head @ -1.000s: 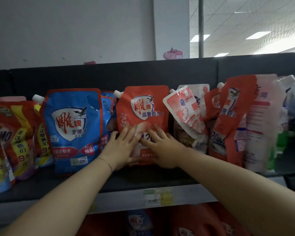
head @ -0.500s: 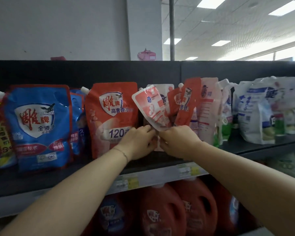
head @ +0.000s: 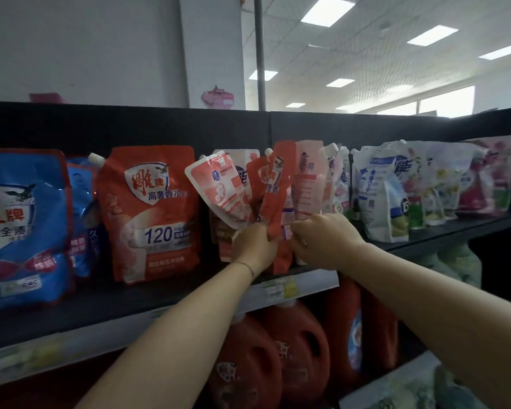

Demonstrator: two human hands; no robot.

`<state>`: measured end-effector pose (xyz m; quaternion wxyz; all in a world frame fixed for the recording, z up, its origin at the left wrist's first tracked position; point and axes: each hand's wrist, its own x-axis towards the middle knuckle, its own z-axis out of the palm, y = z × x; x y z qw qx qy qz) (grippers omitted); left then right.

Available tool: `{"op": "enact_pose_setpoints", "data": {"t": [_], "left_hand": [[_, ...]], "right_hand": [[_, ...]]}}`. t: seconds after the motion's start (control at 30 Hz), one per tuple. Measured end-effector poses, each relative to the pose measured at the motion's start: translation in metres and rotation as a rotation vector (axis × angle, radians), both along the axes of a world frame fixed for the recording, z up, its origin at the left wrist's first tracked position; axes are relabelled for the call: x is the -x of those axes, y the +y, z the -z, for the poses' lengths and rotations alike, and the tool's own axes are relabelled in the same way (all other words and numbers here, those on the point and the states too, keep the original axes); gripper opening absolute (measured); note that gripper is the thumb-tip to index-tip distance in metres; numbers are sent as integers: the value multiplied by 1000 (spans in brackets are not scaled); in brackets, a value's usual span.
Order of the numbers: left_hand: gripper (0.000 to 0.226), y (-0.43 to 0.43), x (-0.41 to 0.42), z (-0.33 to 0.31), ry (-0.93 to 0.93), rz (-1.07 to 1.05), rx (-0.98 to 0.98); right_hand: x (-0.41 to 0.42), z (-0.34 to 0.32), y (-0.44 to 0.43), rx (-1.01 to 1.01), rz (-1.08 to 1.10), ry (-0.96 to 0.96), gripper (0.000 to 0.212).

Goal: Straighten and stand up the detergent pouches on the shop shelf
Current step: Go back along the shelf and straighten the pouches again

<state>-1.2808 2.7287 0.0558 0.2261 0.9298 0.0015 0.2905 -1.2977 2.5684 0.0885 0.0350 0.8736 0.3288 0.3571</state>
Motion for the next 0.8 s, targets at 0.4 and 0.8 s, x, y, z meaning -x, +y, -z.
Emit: {"op": "enact_pose_setpoints", "data": {"t": [0.4, 0.8], "left_hand": [[28, 6, 25, 15, -132, 243, 39], [25, 20, 40, 7, 148, 369, 284]], "right_hand": [[-23, 6, 48, -888, -91, 886, 87], [-17, 15, 89, -1175, -77, 682, 34]]}}
